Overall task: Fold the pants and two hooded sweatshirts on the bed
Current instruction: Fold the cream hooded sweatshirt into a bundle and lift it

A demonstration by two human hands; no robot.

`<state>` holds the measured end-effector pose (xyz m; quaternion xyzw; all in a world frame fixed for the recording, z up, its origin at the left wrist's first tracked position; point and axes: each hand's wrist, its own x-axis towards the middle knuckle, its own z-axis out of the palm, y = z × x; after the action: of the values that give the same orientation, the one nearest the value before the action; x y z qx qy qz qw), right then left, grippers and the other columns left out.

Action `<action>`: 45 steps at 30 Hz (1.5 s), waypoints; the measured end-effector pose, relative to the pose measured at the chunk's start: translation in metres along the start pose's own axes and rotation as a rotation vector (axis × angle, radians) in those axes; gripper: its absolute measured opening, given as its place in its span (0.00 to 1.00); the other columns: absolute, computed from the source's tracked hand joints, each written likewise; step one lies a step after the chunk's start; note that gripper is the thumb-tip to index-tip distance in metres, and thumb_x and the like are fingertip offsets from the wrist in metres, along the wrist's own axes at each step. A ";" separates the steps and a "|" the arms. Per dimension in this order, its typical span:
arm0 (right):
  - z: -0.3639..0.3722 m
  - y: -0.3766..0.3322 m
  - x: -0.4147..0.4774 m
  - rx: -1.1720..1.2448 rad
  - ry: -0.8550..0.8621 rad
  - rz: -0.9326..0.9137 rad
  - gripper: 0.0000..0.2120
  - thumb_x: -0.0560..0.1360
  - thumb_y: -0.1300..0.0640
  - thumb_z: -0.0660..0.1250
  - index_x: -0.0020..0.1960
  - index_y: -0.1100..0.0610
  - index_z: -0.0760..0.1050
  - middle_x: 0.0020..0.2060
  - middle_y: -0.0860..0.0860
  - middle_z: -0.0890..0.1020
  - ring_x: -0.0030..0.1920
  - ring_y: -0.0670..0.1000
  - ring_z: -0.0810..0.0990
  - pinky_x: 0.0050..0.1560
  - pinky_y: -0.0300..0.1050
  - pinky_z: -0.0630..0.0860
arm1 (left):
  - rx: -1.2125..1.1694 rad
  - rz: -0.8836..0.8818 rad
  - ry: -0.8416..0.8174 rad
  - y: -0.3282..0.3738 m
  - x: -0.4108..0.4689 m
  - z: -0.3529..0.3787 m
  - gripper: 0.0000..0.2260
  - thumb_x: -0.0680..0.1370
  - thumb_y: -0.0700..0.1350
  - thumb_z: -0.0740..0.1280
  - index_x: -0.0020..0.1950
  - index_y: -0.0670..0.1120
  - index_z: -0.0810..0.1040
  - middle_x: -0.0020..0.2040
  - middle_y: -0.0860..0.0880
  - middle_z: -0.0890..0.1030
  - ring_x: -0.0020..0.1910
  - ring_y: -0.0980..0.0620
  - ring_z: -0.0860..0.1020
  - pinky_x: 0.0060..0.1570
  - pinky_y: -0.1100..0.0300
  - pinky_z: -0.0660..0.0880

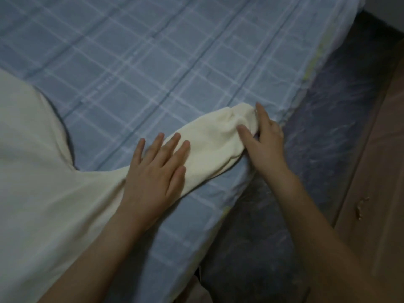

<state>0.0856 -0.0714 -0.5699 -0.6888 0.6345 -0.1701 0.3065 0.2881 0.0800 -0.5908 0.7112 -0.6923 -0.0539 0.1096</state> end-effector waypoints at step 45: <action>0.243 -0.278 -0.332 0.783 -0.473 -0.128 0.02 0.76 0.65 0.71 0.46 0.64 0.81 0.35 0.50 0.84 0.38 0.48 0.83 0.42 0.47 0.81 | 0.194 -0.689 0.148 -0.248 -0.349 -0.073 0.25 0.79 0.55 0.55 0.76 0.51 0.67 0.76 0.45 0.66 0.76 0.41 0.61 0.72 0.39 0.51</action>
<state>0.4058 0.3052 -0.5242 -0.5791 0.3913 -0.2537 0.6687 0.5339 0.4384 -0.6037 0.9117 -0.4043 0.0299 0.0668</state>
